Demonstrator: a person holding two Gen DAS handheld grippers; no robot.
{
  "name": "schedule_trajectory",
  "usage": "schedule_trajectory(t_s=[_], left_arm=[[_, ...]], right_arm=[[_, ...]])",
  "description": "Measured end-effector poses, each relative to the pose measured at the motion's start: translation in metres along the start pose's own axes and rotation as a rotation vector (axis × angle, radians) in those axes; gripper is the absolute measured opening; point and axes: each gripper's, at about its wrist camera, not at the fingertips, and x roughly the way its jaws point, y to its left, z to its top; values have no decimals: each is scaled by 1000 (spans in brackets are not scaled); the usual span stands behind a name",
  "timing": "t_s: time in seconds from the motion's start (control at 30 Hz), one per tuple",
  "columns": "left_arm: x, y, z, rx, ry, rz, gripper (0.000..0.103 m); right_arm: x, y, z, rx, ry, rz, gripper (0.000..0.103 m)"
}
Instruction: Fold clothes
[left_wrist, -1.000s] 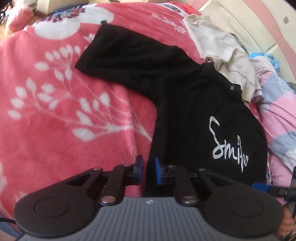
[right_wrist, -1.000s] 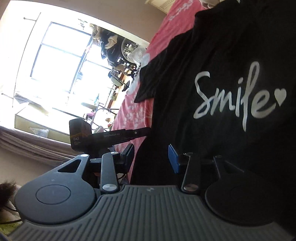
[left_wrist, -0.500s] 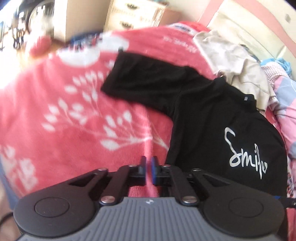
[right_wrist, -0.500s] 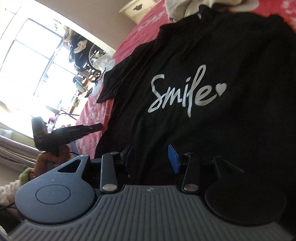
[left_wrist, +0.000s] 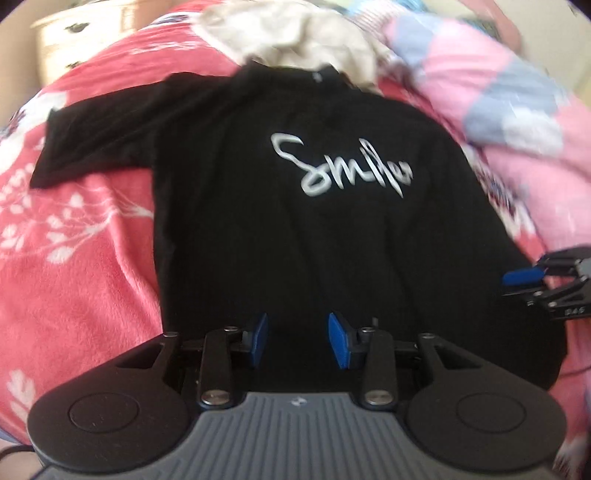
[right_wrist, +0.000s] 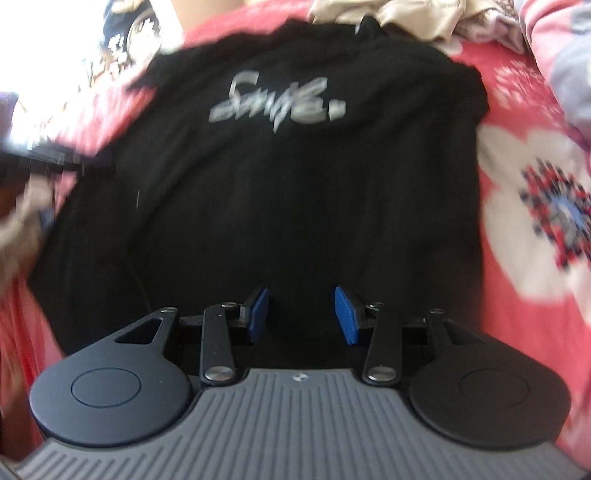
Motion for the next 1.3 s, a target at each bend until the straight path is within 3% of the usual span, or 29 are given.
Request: schedule_trajectory(t_s=[0.07,0.23,0.3,0.33,0.43,0.6,0.67,0.73,0.87,1.0,1.1,1.2,1.27,1.3], left_arm=[[-5,4,1,17,-5,15,40],[-8,11,17,12,-45,15,43],[-6,6,25,28,-39,-11,44],[-3,-1,28,47,-25,-30,44],[9,-24,41,125,31,-81,44],[37,-84,69,271,144,-157,44],[53,-108,85,303,170,-170,44],[67,-132,97,342,145,-167,44],[95,-153,113,224,22,-180,44],[114,-154,115,45,-152,-133,44],[129,-149,119,-65,-158,-173,42],[138,-149,126,-88,-170,-158,41],[143,-146,131,-108,-166,-157,41],[145,-144,133,-118,-164,-156,41]], right_arm=[[-11,1,-21,-61,59,-3,40],[-43,1,-58,-195,328,1,43],[-55,-4,-62,-198,360,-32,43],[-62,-6,-62,-190,349,-51,43],[-78,-24,-45,-76,200,-76,45],[-66,-67,-11,185,-12,-73,49],[-54,-86,2,303,-78,-72,49],[-43,-106,14,428,-146,-63,49],[-16,-148,42,699,-282,44,49],[5,-175,74,832,-358,113,49],[22,-189,98,857,-380,97,49],[47,-204,113,890,-384,91,49],[59,-210,116,888,-370,135,42],[65,-212,117,878,-362,157,21]])
